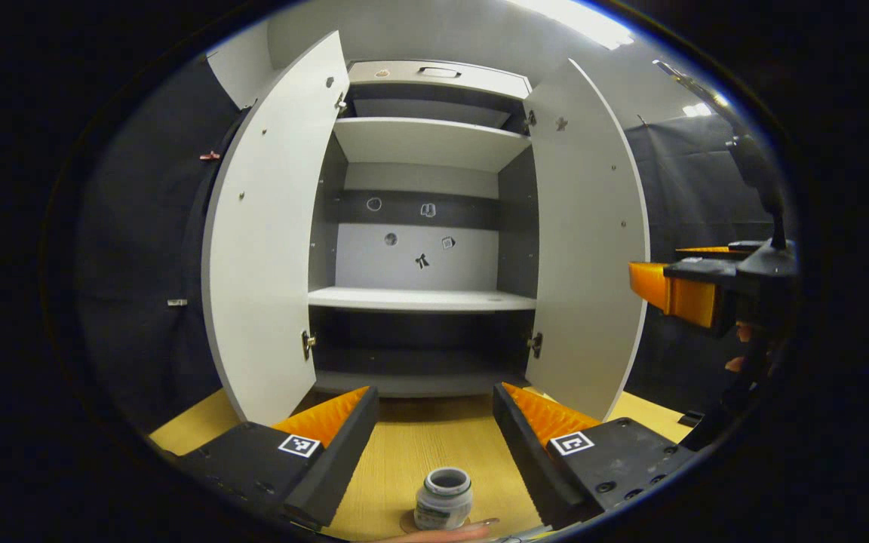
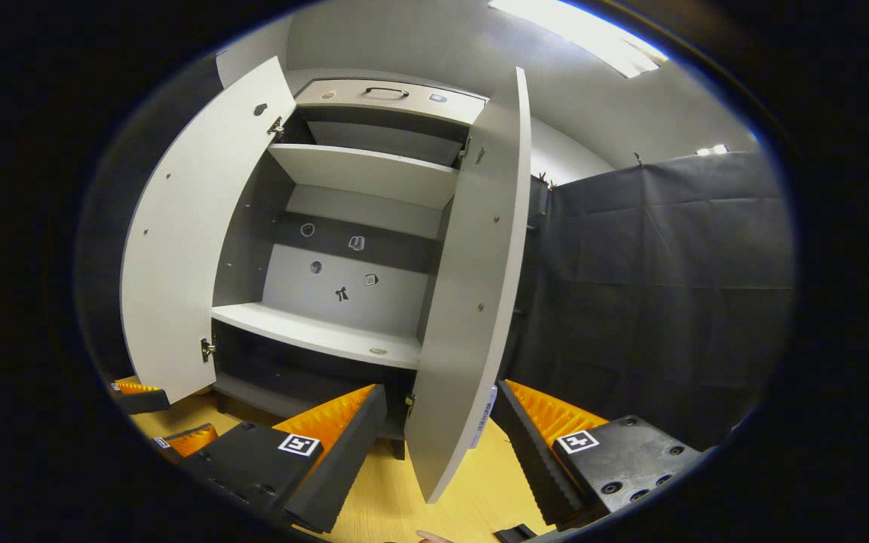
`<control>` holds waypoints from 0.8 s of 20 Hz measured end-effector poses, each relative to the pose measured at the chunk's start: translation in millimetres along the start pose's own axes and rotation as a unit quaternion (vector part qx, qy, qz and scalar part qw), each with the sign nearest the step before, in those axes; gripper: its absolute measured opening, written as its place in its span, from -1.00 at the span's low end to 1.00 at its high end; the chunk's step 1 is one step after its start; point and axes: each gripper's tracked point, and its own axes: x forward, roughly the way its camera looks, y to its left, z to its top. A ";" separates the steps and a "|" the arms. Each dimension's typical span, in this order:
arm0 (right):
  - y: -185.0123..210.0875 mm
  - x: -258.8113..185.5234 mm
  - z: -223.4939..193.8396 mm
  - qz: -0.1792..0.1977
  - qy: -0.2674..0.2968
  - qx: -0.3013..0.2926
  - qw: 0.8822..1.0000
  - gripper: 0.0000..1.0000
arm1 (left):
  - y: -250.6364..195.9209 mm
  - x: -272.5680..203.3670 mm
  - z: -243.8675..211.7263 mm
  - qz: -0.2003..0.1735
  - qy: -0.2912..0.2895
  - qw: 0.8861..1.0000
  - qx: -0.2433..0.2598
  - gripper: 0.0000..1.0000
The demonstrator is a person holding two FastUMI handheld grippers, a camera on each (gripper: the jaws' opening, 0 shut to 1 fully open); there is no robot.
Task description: Grasp the bottle in the cabinet with the left hand and place it on the coaster, then close the right door with the right hand and the left door with the left hand.
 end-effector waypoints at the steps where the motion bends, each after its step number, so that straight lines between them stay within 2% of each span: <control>1: -12.0 0.2 13.9 -0.018 -0.002 0.003 1.000 0.95 | 1.4 2.9 17.2 -0.016 0.003 1.000 -0.004 0.90; 4: -49.6 -3.0 47.0 -0.078 -0.020 0.014 0.997 0.95 | 13.1 11.0 66.7 -0.046 0.002 0.998 -0.030 0.89; 6: -73.9 -4.0 56.2 -0.115 -0.020 0.016 0.993 0.94 | 21.6 18.6 93.8 -0.047 -0.003 0.999 -0.021 0.88; 9: -95.2 6.1 61.8 -0.137 -0.005 0.022 0.990 0.94 | 35.3 28.2 124.7 -0.042 -0.017 0.999 0.001 0.87; 11: -106.1 19.0 63.0 -0.134 0.002 0.036 0.990 0.94 | 33.5 29.0 132.9 -0.053 -0.010 0.999 -0.001 0.87; 13: -110.9 34.2 65.7 -0.115 0.009 0.066 0.991 0.94 | 33.4 31.1 139.6 -0.058 0.000 0.998 -0.015 0.88; 16: -120.6 58.4 62.2 -0.093 0.014 0.081 0.992 0.95 | 36.0 33.7 151.2 -0.049 0.004 0.998 -0.030 0.88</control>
